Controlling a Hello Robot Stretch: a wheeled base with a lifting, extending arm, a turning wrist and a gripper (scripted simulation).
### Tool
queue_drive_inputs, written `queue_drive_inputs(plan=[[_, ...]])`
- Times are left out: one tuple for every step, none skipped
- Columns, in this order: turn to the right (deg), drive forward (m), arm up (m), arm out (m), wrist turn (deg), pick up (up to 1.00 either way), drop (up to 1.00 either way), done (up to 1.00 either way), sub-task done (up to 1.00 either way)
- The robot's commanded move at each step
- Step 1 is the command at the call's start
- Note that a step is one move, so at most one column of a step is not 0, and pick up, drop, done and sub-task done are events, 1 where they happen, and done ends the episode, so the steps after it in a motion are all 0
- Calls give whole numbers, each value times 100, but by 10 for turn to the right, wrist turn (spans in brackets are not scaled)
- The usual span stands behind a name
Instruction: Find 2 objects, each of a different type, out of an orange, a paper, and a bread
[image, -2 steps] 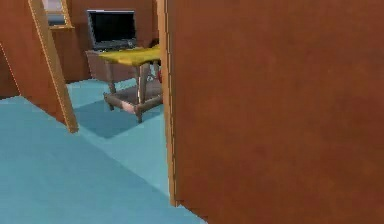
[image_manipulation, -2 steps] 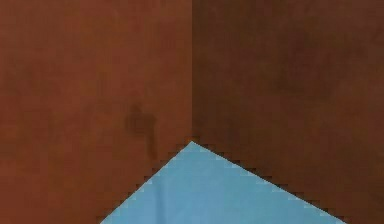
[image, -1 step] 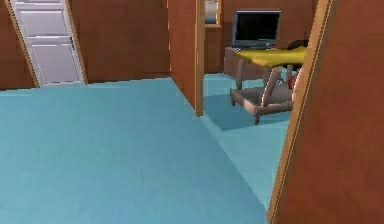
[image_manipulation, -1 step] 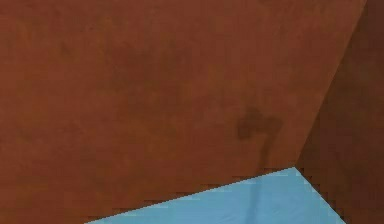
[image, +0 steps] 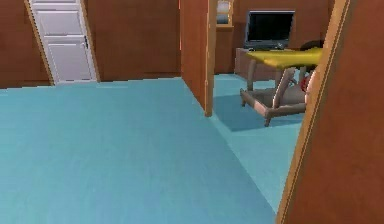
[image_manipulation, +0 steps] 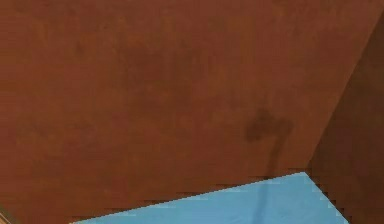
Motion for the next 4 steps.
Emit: queue_drive_inputs(plan=[[450, 0, 0, 0, 0, 0, 0, 0, 0], [450, 0, 0, 0, 0, 0, 0, 0, 0], [450, 0, 0, 0, 0, 0, 0, 0, 0], [60, 0, 0, 0, 0, 0, 0, 0, 0]])
